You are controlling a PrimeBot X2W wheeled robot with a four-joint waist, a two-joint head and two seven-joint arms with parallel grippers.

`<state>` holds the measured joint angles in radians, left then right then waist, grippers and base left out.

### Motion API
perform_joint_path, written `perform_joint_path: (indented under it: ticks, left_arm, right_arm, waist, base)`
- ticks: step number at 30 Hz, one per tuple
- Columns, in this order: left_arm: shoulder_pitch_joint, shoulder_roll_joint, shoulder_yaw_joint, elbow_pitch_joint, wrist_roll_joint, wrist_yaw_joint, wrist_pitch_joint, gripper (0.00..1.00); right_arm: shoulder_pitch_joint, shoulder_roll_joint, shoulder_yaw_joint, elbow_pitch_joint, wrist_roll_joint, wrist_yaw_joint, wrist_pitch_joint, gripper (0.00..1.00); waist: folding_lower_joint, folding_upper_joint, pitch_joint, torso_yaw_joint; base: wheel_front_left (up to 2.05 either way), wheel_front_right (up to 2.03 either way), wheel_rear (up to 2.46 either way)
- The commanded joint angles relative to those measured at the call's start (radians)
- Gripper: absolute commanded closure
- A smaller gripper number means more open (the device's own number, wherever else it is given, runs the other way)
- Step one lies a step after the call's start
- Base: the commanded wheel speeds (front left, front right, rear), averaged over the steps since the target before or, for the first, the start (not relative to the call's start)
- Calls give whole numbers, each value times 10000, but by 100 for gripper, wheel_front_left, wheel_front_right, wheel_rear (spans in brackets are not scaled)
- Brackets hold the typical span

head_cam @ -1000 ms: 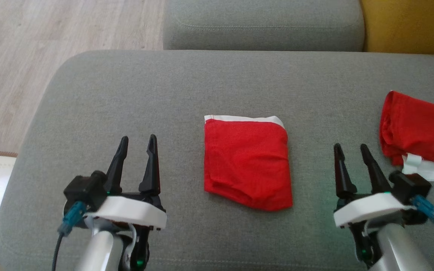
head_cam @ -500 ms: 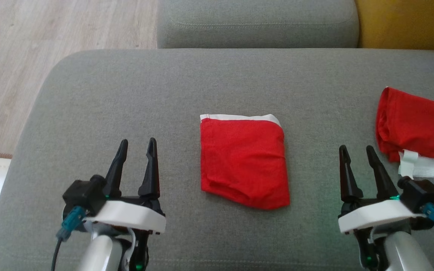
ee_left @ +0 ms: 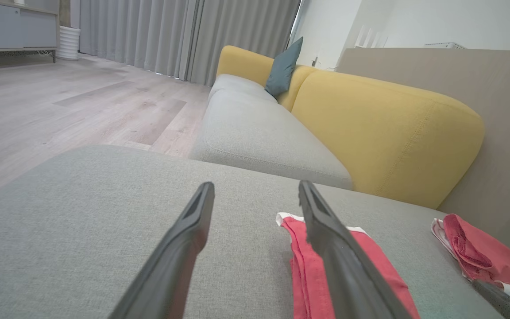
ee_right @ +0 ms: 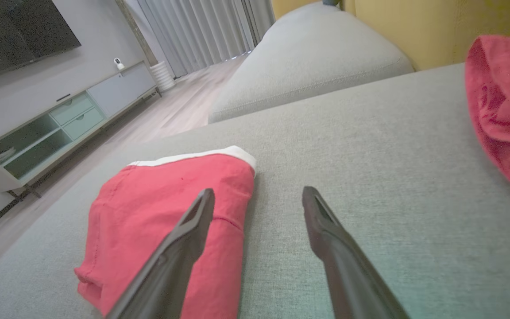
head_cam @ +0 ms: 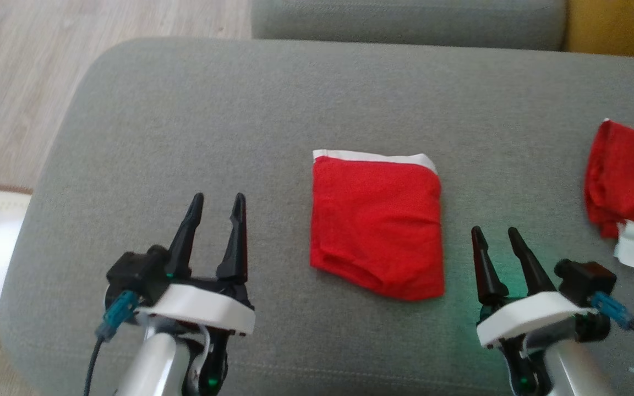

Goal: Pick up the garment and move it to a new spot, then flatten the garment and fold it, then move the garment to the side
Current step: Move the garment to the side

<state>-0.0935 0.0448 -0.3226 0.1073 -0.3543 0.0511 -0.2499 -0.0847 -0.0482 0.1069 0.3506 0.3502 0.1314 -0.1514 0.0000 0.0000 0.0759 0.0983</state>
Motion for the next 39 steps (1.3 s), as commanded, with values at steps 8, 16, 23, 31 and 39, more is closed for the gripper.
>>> perform_joint_path:
  ticks: [8,16,23,31,39]
  left_arm:
    - [-954,54,-22,-141,-31,-104,-118,0]
    - [-1215,54,-114,-92,-91,-84,-118,0]
    - [-1248,54,5,-28,14,-69,-118,0]
    - [-1172,54,184,-96,102,-106,-118,0]
    - [-1240,54,253,-195,129,-131,-118,0]
  right_arm:
    - [-1653,-21,825,1504,803,-7,367,0]
    - [-2452,-20,1255,3018,795,-7,523,0]
    - [-3151,-20,1643,3923,344,-7,147,100]
    - [-3771,-167,1008,3810,-2053,-7,-469,100]
    - [-4237,-2018,1245,2135,-3463,-7,365,100]
  waist:
    - [0,0,948,765]
    - [0,0,1287,1032]
    - [0,0,1246,796]
    - [0,0,975,-120]
    - [0,0,1088,-1192]
  base:
    - [0,0,0]
    - [0,0,0]
    - [0,0,0]
    - [0,0,0]
    - [0,0,0]
